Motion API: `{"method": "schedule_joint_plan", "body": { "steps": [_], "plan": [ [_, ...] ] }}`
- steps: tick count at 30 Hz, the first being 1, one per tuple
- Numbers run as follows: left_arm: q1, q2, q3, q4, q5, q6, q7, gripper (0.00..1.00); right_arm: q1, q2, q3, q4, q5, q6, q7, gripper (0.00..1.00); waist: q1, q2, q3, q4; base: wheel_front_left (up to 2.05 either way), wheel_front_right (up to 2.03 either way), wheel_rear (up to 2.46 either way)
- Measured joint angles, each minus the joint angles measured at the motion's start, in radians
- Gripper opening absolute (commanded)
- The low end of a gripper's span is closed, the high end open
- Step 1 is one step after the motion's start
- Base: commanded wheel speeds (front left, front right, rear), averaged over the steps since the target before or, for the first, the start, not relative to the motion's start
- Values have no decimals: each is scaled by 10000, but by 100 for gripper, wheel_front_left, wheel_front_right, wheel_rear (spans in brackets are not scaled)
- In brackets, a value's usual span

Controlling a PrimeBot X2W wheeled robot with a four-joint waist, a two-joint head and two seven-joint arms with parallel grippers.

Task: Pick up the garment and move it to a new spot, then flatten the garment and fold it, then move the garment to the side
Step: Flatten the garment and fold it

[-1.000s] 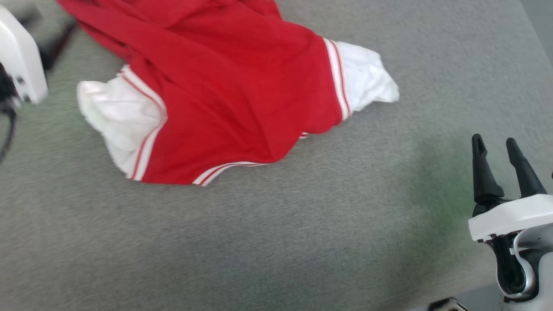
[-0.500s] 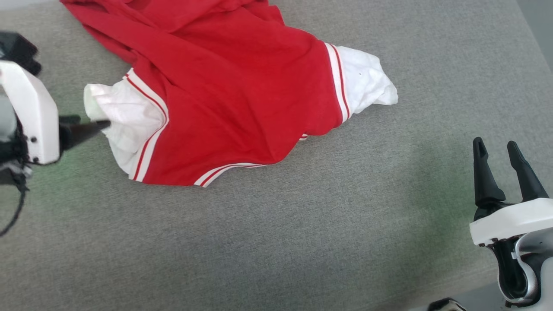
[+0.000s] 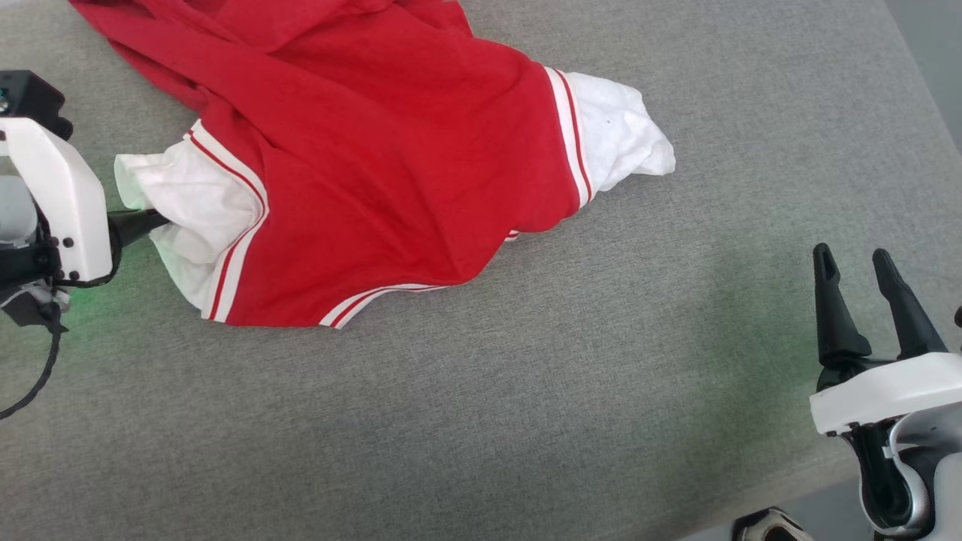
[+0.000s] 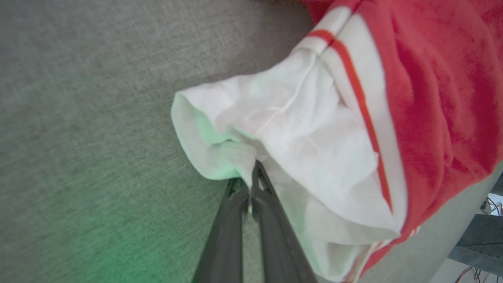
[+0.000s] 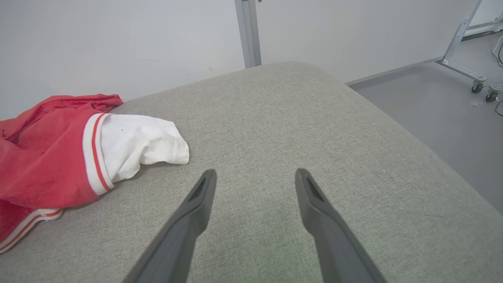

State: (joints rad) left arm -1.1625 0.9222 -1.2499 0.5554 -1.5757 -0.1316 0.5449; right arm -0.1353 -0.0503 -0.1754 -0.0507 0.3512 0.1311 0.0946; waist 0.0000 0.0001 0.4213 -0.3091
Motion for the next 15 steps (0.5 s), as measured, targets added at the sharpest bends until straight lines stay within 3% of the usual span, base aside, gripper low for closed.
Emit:
{"method": "schedule_joint_plan", "body": {
  "steps": [9, 15],
  "plan": [
    [189, -56, 314, 79, -286, 0, -449, 0, -38, 0, -119, -4, -84, 0, 54, 100, 0, 0, -173, 425, 0, 0, 0],
    [496, 591, 654, -98, -577, 0, -803, 0, -81, -2, -203, -13, -180, 0, 201, 100, 0, 0, -357, 850, 0, 0, 0]
  ]
}}
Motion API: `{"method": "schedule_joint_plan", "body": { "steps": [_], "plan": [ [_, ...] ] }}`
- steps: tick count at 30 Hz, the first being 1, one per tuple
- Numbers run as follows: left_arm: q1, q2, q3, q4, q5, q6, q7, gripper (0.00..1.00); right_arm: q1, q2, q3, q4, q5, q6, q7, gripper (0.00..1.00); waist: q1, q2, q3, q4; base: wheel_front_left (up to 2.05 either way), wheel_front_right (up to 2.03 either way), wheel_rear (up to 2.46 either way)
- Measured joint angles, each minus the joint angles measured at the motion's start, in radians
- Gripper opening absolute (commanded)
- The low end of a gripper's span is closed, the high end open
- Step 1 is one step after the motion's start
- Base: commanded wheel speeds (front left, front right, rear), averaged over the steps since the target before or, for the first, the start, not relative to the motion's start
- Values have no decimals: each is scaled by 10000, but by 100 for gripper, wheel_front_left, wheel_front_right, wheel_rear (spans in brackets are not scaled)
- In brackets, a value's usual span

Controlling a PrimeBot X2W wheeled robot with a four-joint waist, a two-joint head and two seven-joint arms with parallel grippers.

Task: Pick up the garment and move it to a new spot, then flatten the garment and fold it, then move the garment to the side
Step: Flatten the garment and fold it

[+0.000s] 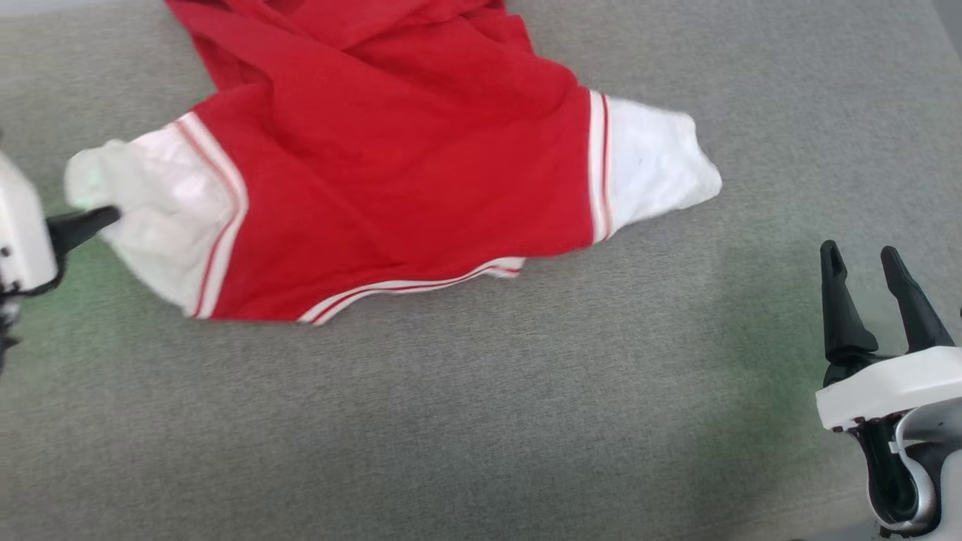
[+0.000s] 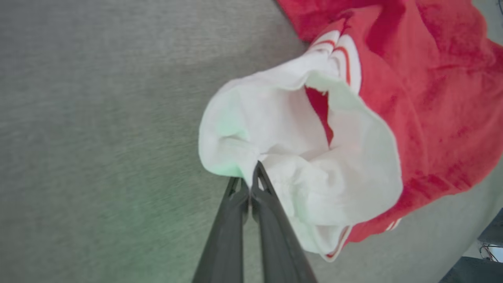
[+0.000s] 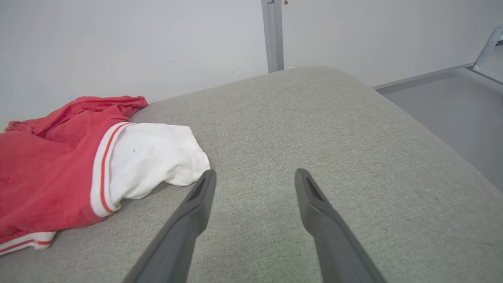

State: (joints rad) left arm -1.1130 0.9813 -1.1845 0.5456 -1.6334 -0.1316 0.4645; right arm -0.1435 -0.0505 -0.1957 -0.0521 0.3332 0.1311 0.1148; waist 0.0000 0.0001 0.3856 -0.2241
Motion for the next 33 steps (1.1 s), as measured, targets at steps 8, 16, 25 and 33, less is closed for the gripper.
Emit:
{"method": "schedule_joint_plan", "body": {
  "steps": [8, 16, 25, 33],
  "plan": [
    [838, 600, 36, 506, -63, 0, -522, 0, -55, 0, -54, -69, -130, 0, 217, 100, 0, 0, -179, 398, 0, 0, 0],
    [1017, 311, -52, 1313, 364, -2, -1145, 0, -110, 2, -29, -328, -347, 0, 531, 100, 0, 0, -246, 537, 0, 0, 0],
    [1230, -100, 161, 1306, 430, -2, -2219, 100, -109, 0, 40, -654, -640, 0, 899, 100, 0, 0, -438, 748, 0, 0, 0],
    [2241, -67, 654, 901, 704, -2, -5191, 100, -88, -2, 901, -897, -1546, 0, 1726, 100, 0, 0, -737, 1107, 0, 0, 0]
  ]
}}
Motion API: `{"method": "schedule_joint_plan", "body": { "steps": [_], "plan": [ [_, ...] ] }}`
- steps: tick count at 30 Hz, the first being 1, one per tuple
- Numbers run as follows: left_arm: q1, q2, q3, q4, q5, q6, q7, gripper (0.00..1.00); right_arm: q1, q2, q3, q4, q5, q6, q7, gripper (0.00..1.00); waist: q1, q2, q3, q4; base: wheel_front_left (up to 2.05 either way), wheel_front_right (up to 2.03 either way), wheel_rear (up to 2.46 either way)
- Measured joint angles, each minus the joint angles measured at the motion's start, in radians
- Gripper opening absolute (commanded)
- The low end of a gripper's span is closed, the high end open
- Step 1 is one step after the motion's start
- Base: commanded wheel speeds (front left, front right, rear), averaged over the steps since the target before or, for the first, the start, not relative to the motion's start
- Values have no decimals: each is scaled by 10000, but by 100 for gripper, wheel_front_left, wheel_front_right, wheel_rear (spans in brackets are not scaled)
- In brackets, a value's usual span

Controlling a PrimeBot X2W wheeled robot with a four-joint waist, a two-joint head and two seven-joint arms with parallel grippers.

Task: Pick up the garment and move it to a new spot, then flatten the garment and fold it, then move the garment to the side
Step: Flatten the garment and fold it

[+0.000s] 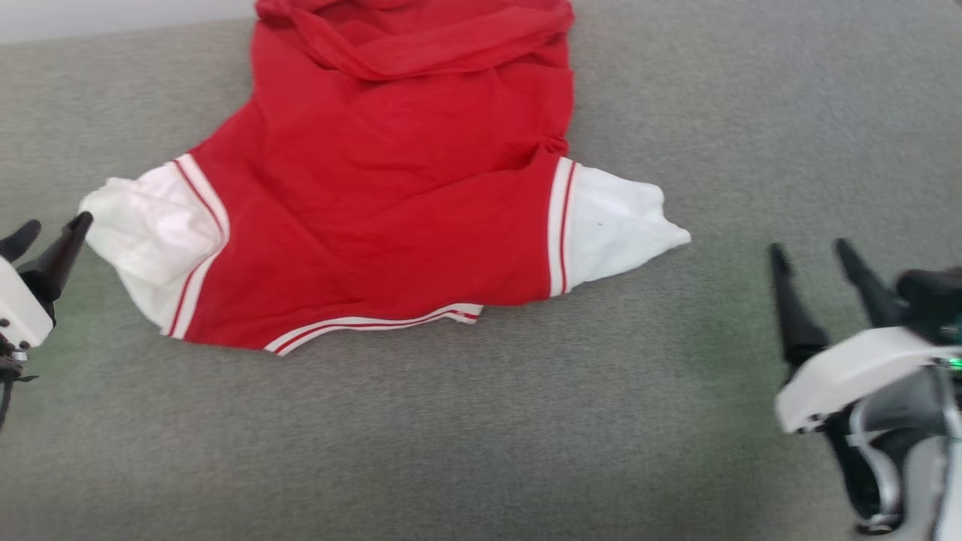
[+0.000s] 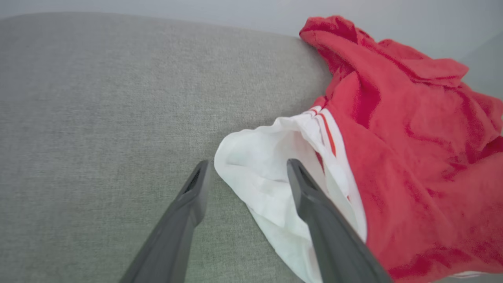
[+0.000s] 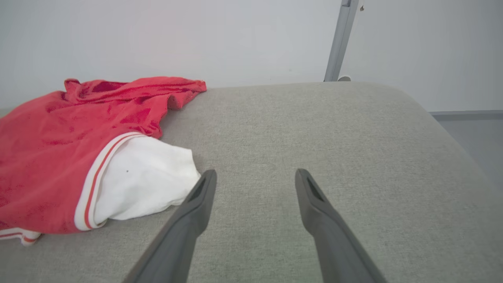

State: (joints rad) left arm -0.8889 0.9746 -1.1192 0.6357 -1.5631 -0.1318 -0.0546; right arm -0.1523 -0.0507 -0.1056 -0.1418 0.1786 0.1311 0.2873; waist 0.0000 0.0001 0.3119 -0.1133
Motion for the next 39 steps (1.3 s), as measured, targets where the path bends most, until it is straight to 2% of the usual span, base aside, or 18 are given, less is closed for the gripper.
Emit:
{"method": "schedule_joint_plan", "body": {
  "steps": [3, 7, 9, 11, 14, 17, 19, 20, 25, 28, 34, 39],
  "plan": [
    [468, -236, 69, 130, 324, 0, -1448, 100, 108, 0, 696, -119, -648, 0, 573, 100, 0, 0, -98, 247, 0, 0, 0],
    [1034, -907, 454, 71, 1030, 228, -2034, 100, 191, -84, 1335, -309, -1206, 0, 1304, 100, 0, 0, -216, 645, 0, 0, 0],
    [1214, -1302, 1595, -165, 1887, 433, -2052, 100, 185, -374, 1467, -504, -1361, 0, 1666, 100, 0, 0, -260, 872, 0, 0, 0],
    [1576, -1616, 3041, -639, 3277, 754, -2067, 100, 170, -794, 1668, -683, -1427, 2, 2096, 100, 0, 0, -286, 1114, 0, 0, 0],
    [3016, -2531, 5402, -1586, 5037, 1139, -2065, 100, -78, -1572, 2042, -867, -1315, 2, 2750, 100, 0, 0, -294, 1464, 0, 0, 0],
    [4491, -3411, 7329, -2627, 6778, 1200, -2067, 100, -401, -2435, 2397, -857, -966, 2, 3398, 100, 0, 0, -289, 1775, 0, 0, 0],
    [5219, -4031, 8295, -3212, 7737, 1062, -2067, 100, -672, -3033, 2683, -780, -606, 0, 3779, 100, 0, 0, -257, 1958, 0, 0, 0],
    [5219, -4031, 8295, -3212, 7737, 1062, -2067, 100, -672, -3033, 2683, -780, -606, 0, 3779, 100, 0, 0, -257, 1958, 0, 0, 0],
    [6361, -5239, 9764, -3795, 9269, 639, -2065, 100, -1308, -4387, 3684, -412, 259, 2, 4755, 100, -1, 0, -30, 2372, 0, 0, 0],
    [6464, -5735, 10309, -3937, 9731, 359, -2067, 100, -1709, -4790, 4029, -136, 600, 2, 5237, 100, 0, 0, 192, 2577, 0, 0, 0],
    [6463, -6286, 10972, -4052, 10230, 82, -2067, 100, -2355, -5020, 4575, 487, 792, 2, 5668, 100, 0, 0, 703, 2939, 0, 0, 0],
    [6396, -6445, 11108, -4278, 10364, 36, -2067, 100, -2526, -5032, 4702, 805, 859, 0, 5758, 100, 0, 0, 1035, 3160, 0, 0, 0]
  ]
}}
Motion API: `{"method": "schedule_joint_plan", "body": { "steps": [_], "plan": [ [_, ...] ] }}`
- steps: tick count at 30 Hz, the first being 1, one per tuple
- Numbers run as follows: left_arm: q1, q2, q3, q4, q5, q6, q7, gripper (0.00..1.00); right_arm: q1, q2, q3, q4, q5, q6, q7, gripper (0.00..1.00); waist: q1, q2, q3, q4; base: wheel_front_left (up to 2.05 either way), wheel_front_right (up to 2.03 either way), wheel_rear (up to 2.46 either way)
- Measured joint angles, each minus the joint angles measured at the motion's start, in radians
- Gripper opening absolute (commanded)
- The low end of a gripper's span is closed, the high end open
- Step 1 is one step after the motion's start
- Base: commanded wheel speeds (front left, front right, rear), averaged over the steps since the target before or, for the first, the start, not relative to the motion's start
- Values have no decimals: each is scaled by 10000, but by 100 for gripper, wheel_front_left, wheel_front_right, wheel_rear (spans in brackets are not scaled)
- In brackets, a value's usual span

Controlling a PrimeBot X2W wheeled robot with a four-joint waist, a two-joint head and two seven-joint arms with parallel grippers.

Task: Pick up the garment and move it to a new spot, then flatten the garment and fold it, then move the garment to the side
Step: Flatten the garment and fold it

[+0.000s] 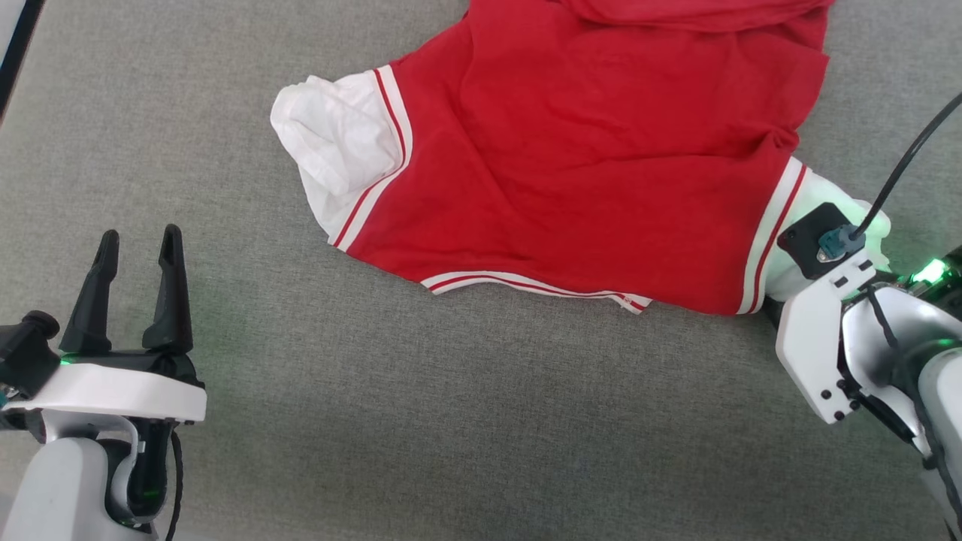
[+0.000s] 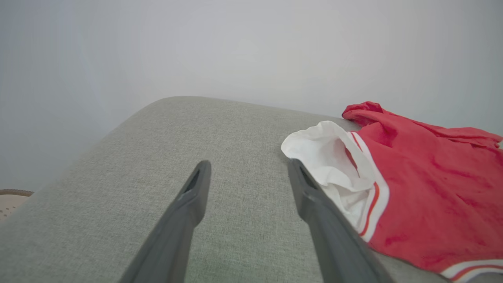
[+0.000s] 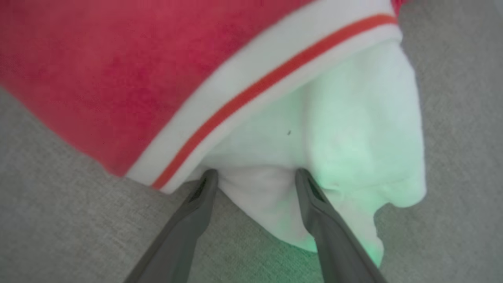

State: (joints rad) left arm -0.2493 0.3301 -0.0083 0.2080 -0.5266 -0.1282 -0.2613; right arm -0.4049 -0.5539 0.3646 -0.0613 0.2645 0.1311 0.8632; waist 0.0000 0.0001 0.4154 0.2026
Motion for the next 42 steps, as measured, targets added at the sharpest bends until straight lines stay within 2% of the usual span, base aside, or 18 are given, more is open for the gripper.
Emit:
{"method": "schedule_joint_plan", "body": {
  "steps": [2, 3, 4, 5, 6, 10, 13, 16, 18, 21, 23, 25, 26, 30, 33, 42],
  "plan": [
    [1, -6, 15, -140, -6, -10, 0, 100, -48, 27, -8, 35, -21, 0, -73, 100, 0, 0, 80, 25, 0, 0, 0],
    [1, 2, 27, -199, -10, -10, 0, 100, -63, 59, 0, 58, -50, 0, -84, 97, 0, 0, 105, 18, 0, 0, 0],
    [2, 4, 21, -242, -23, -10, 0, 100, -64, 84, 12, 67, -84, 0, -105, 60, 0, 0, 119, 7, 0, 0, 0],
    [3, 17, -4, -314, -25, -10, 0, 100, -70, 117, 21, 84, -92, 0, -134, 34, 0, 0, 132, -5, 0, 0, 0],
    [3, 52, -36, -393, -54, -10, 0, 100, -81, 171, 23, 107, -92, 0, -150, 0, 0, 0, 149, -22, 0, 0, 0],
    [-69, 320, -165, -621, -213, -10, 0, 100, -141, 453, 19, 188, -151, 13, -259, 0, 0, 0, 192, -131, 0, 0, 0],
    [-270, 872, -648, -773, -412, -12, 0, 100, -128, 646, -111, 278, -268, 29, -380, 0, 0, 0, 176, -232, 0, 0, 0],
    [-722, 1944, -1634, -805, -786, -29, 2, 100, -45, 802, -263, 314, -318, 29, -491, 0, 0, 0, 122, -334, 0, 0, 0],
    [-1187, 2934, -2894, -1062, -1473, -27, 265, 100, -4, 918, -337, 309, -397, 29, -606, 0, 0, 0, 104, -418, 0, 0, 0],
    [-2127, 4180, -4412, -1275, -3289, -38, 1350, 100, 35, 1057, -385, 307, -491, 29, -704, 0, 0, 0, 99, -507, 0, 0, 0],
    [-2745, 4978, -5242, -1287, -4719, -38, 2504, 100, -15, 1106, -355, 301, -535, 29, -702, 0, 0, 0, 151, -573, 0, 0, 0],
    [-3444, 5561, -6094, -1229, -5799, -36, 3891, 100, -144, 1151, -267, 299, -546, 29, -700, 0, 0, 0, 231, -641, 0, 0, 0],
    [-4134, 5965, -6761, -1124, -6481, -36, 5005, 100, -244, 1185, -199, 305, -562, 31, -700, 0, 0, 0, 325, -708, 0, 0, 0],
    [-5239, 6086, -7609, -780, -7925, -36, 6686, 100, -459, 1260, -54, 303, -589, 33, -665, 0, 0, 0, 508, -829, 0, 0, 0],
    [-5863, 6086, -8113, -217, -8203, -36, 7407, 100, -578, 1325, -6, 288, -616, 33, -654, 0, 0, 0, 639, -912, 0, 0, 0],
    [-6627, 5534, -9120, 1528, -8727, -36, 7806, 100, -778, 1540, 148, 219, -696, 33, -629, 0, 0, 0, 916, -1196, 0, 0, 0]
  ]
}}
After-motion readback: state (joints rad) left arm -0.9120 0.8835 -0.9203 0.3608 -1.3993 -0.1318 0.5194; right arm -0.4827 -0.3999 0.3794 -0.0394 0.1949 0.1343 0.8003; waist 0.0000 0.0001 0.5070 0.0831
